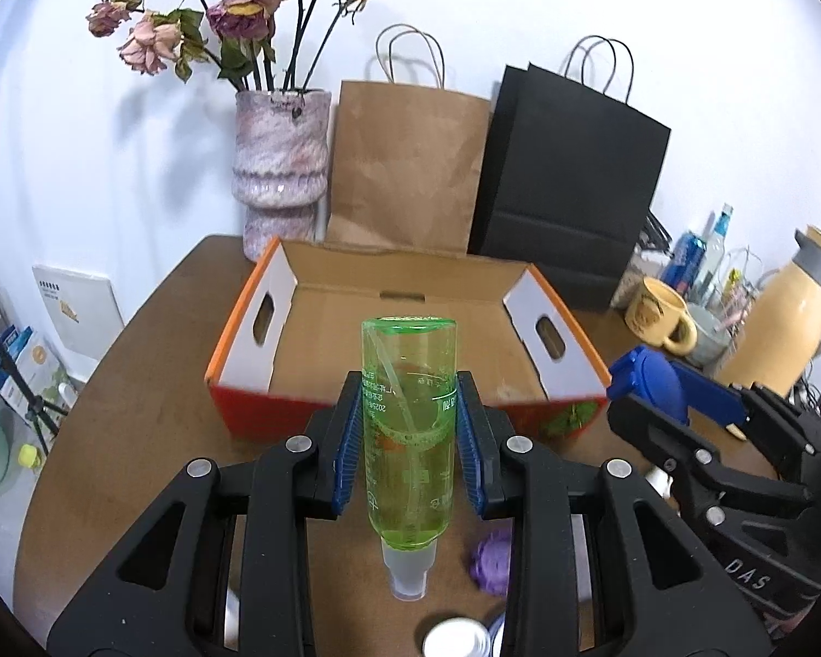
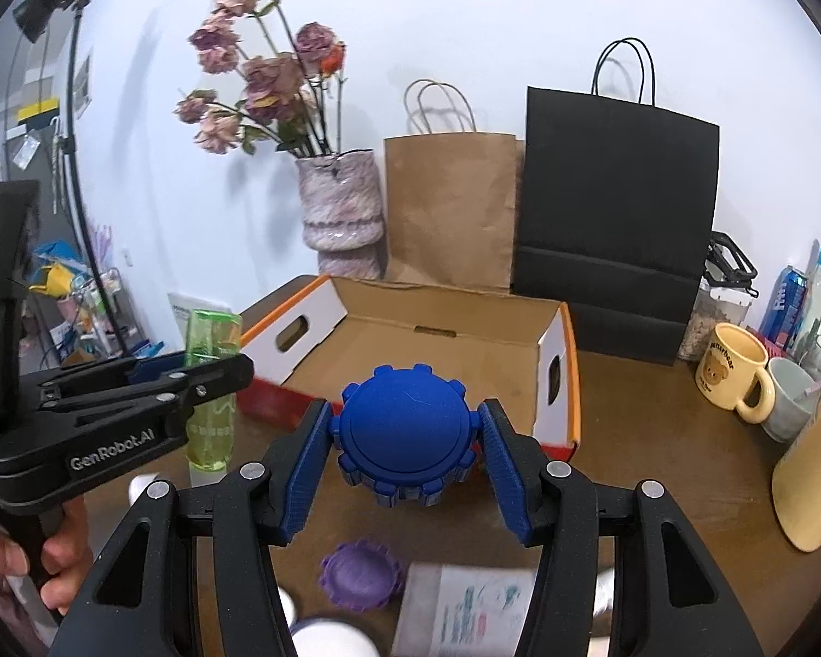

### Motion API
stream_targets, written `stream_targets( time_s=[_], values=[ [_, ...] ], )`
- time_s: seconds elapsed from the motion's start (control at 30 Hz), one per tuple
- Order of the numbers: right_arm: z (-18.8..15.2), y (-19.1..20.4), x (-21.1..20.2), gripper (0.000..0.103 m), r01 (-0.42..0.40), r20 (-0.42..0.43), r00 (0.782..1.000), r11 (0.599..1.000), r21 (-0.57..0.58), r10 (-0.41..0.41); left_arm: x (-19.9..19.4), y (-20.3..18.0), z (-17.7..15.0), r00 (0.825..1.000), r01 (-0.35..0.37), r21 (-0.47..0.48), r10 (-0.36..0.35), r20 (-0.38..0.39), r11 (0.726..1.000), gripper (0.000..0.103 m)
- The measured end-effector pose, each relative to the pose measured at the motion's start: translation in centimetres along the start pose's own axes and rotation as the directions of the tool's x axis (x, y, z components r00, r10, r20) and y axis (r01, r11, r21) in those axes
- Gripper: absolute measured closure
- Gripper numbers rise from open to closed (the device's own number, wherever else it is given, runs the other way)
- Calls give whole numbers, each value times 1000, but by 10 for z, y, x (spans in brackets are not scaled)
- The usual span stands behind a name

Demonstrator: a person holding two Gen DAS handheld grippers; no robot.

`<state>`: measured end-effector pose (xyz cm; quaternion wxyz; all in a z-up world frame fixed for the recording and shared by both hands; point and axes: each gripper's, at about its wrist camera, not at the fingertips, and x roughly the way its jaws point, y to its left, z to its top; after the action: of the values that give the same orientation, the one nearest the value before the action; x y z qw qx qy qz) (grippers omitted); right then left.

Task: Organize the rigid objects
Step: 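Carry both items into the cardboard box and open both grippers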

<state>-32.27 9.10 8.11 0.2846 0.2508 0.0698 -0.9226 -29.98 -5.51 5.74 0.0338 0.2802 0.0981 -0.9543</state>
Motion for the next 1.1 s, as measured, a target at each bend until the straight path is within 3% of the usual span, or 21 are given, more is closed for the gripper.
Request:
stream_targets(
  time_s=[0.53,0.87,1.1],
  values=[
    [43,-27,74,44,53,-29,998,998,30,-52,55,11,54,996,-67,-68,71,53,995,76],
    [41,-31,130,44,77,-111,991,997,-13,-78,105,17,63,992,-127,-51,127,-4,991,76],
    [31,-33,141,44,98,-155,983,995,-29,-102,120,19,59,989,-147,-36,145,-39,989,76]
  ],
)
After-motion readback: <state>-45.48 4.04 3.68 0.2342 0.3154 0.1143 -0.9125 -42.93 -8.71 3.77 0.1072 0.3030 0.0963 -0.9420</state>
